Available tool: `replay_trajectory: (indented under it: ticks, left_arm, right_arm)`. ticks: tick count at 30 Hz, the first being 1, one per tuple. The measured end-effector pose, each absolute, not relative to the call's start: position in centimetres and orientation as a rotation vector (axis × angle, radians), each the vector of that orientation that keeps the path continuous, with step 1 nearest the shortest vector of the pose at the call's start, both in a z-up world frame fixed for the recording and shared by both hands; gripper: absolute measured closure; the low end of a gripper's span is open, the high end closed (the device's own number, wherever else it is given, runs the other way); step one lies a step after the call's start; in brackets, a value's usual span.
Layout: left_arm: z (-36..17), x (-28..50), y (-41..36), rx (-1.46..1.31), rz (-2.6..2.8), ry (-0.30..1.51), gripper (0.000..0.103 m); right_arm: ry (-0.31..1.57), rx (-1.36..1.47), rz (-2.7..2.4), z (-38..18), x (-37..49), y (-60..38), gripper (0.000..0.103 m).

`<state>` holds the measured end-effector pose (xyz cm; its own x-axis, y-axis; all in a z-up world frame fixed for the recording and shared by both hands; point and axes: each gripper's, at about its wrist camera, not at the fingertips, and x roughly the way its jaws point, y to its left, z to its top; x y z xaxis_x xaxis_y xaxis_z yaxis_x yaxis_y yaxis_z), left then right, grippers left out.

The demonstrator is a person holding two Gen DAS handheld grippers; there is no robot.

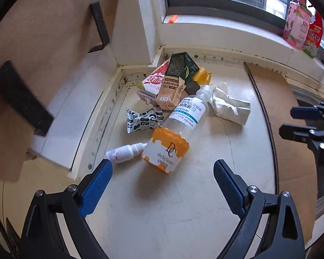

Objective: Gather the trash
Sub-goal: 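Grasp the orange-and-white cake cup with the left tool while the right tool grasps the white tissue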

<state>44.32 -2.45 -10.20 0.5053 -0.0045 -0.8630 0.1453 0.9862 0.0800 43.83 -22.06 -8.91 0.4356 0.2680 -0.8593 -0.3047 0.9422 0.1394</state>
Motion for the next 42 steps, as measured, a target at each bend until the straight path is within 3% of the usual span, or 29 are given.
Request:
replay_trajectory:
  ticks: [18,22,24,26,32,42]
  left_arm:
    - [-15.7,49.8,-1.1,0.124,-0.119,1.159,0.010]
    - [-16.1,50.0,-1.4,0.114,-0.148,1.173,0.023]
    - [-16.3,50.2,-1.6,0.112,-0.156,1.177,0.028]
    - [-16.6,50.4,-1.8,0.109,-0.165,1.183,0.039]
    - [-16.4,49.6,-2.2,0.106,-0.173,1.178,0.045]
    - [-14.3,44.6,-3.6,0.103,-0.201,1.151,0.047]
  right_arm:
    - [1.035,-0.335,0.488,-15.1,52.0,-17.9,0.043]
    - [1.066,-0.322,0.497,-16.2,52.2,-18.0,0.043]
    - [1.076,-0.305,0.502,-16.4,52.1,-18.2,0.052]
    - [1.077,-0.284,0.511,-16.4,51.8,-18.5,0.054]
    - [1.101,-0.262,0.498,-16.1,50.3,-18.9,0.057]
    - [1.136,-0.206,0.478,-14.7,44.1,-19.7,0.057]
